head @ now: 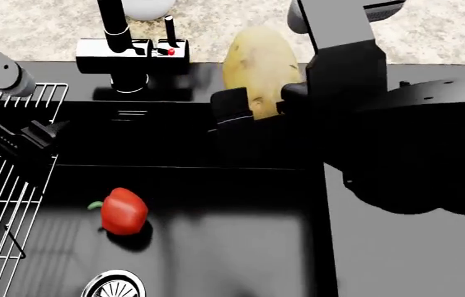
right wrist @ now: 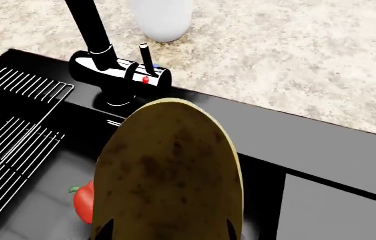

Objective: Pick the vegetables from the sink and place them on the cutting board.

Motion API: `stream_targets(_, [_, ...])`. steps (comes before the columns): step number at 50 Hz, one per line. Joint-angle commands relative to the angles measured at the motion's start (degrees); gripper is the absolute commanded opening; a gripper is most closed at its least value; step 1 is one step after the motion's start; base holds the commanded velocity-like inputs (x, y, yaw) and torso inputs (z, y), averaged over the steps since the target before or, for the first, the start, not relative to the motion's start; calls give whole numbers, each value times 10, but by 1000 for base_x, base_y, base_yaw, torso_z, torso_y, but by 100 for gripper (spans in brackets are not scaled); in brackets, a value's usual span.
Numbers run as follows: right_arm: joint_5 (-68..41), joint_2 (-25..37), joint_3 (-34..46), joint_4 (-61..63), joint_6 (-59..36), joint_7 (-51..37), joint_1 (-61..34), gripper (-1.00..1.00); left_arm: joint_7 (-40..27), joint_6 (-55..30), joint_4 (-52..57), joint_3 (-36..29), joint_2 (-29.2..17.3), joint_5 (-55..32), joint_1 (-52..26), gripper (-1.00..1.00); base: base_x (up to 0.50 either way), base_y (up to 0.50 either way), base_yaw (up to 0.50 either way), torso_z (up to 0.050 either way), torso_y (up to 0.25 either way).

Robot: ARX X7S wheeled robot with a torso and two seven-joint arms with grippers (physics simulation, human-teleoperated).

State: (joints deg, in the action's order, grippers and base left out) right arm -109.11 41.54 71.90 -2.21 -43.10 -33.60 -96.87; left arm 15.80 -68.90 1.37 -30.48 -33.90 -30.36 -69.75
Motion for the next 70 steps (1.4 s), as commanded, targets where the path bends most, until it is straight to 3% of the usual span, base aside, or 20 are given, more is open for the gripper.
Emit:
stream_targets(1, [-35,85,-30,88,-3,-43,-9,-100,42,8,-42,-72,34,16,-49,100,0,0,0,0,0])
stream_targets(14, [-52,121,-55,75,-29,-61,-69,-100,90,25,-108,-144,99,21,-62,100,0,0,0,0,0])
stream_targets(20, [-53,122,-54,74,-36,-64,-75,-100,110,74,-181,-203,139,59,-73,100,0,0,0,0,0])
stream_targets(40, [-42,148,-53,85,-21,-49,-40,-100,144,153,-491,-275,285,111,-97,100,0,0,0,0,0])
stream_targets(64, [-31,152,-50,85,-11,-33,-14,-100,155,198,-594,-311,307,131,-70,100,0,0,0,0,0])
stream_targets(70, [-32,157,-50,90,-7,-32,-5,-100,162,252,-697,-315,335,139,-83,100,0,0,0,0,0])
